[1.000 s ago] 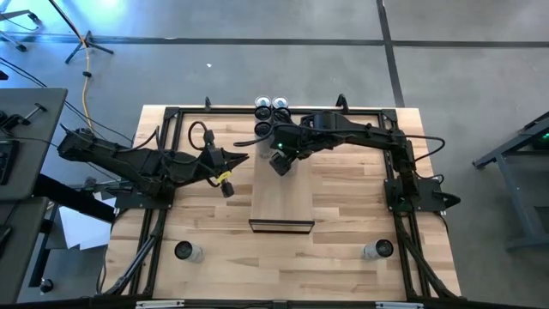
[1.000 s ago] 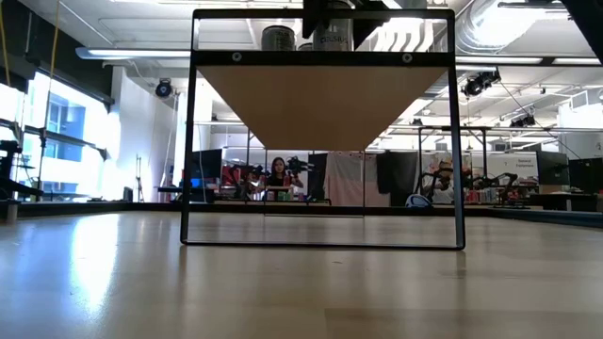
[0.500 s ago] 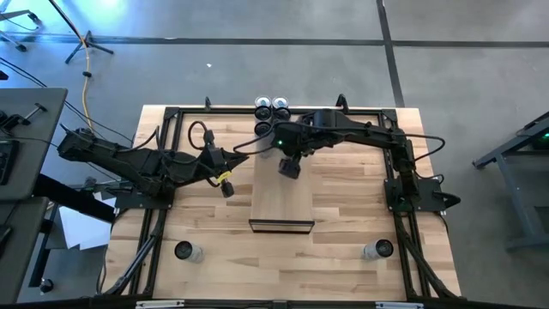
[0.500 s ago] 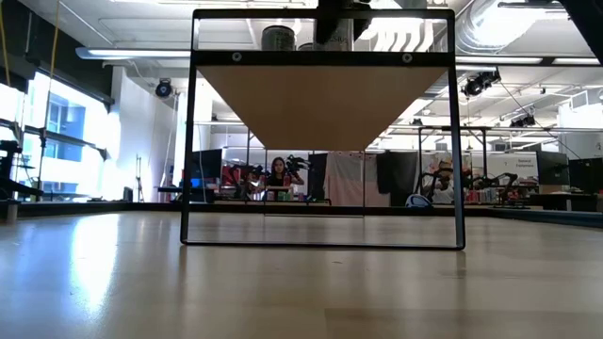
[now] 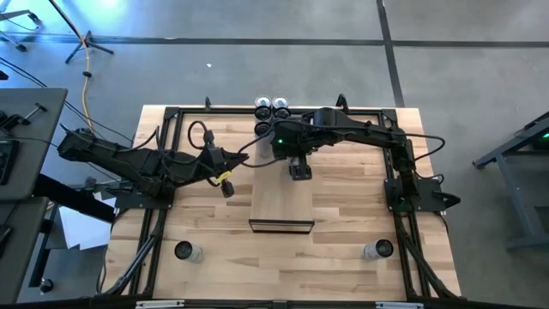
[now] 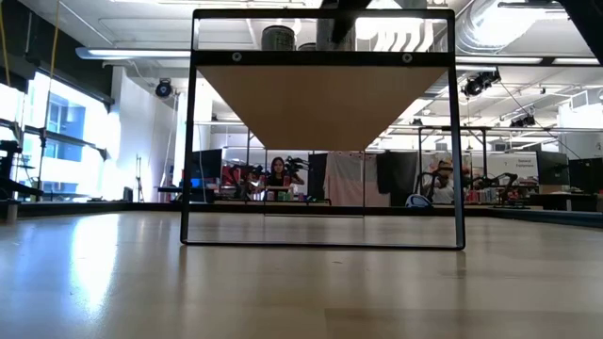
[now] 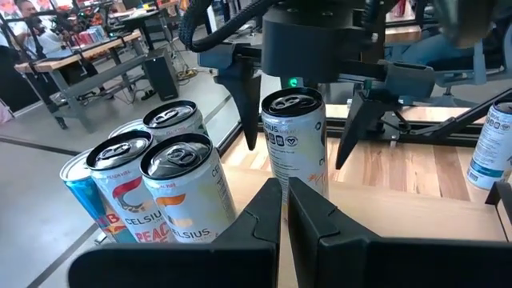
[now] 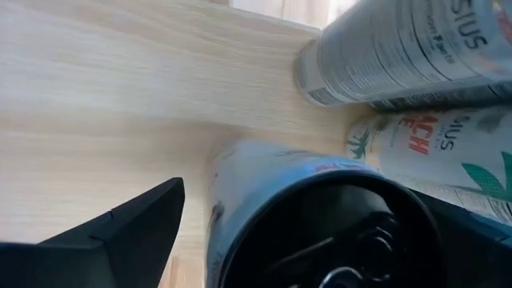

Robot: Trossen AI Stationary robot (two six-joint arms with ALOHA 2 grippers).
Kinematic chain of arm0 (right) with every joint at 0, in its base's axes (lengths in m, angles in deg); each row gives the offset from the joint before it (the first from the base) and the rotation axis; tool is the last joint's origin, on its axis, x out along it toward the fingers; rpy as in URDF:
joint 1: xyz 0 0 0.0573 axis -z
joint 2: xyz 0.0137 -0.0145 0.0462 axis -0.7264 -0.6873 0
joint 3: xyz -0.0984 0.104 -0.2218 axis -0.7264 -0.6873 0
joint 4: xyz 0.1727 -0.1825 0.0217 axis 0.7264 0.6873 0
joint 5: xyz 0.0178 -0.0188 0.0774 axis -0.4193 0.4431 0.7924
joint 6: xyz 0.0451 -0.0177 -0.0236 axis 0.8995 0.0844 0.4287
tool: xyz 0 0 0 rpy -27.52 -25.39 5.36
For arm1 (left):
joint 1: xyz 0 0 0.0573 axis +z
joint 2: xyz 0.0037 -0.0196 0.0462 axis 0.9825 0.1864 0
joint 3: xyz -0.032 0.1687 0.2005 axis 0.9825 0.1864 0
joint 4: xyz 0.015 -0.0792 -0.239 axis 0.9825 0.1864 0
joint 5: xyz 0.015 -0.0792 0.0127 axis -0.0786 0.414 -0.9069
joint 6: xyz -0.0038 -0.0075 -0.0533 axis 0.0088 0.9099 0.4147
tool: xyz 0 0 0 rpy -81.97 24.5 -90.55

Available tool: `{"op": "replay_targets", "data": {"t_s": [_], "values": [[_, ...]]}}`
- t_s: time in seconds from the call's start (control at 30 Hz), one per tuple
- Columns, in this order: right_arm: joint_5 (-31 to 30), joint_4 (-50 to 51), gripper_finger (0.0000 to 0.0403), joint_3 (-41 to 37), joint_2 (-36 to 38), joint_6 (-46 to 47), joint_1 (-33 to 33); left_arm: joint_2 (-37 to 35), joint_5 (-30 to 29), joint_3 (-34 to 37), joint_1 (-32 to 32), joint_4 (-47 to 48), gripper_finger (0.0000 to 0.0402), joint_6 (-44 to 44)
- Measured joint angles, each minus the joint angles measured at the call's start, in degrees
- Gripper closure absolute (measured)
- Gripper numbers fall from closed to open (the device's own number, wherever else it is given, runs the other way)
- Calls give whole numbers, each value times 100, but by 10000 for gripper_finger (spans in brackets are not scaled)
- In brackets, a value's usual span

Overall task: Place canned beverage on shelf
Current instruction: Put the white yellow soda can on the shelf aligned with the other white yellow soda can

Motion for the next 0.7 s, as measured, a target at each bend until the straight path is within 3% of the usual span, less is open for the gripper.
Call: {"op": "replay_targets", "data": {"t_s": [0.27,0.7], "values": [[188,6,13,0,0,-722,4,0,1,0,0,0,401,46],[1012,122,13,251,109,-1380,188,0,2,-2,0,-2,402,248]]}}
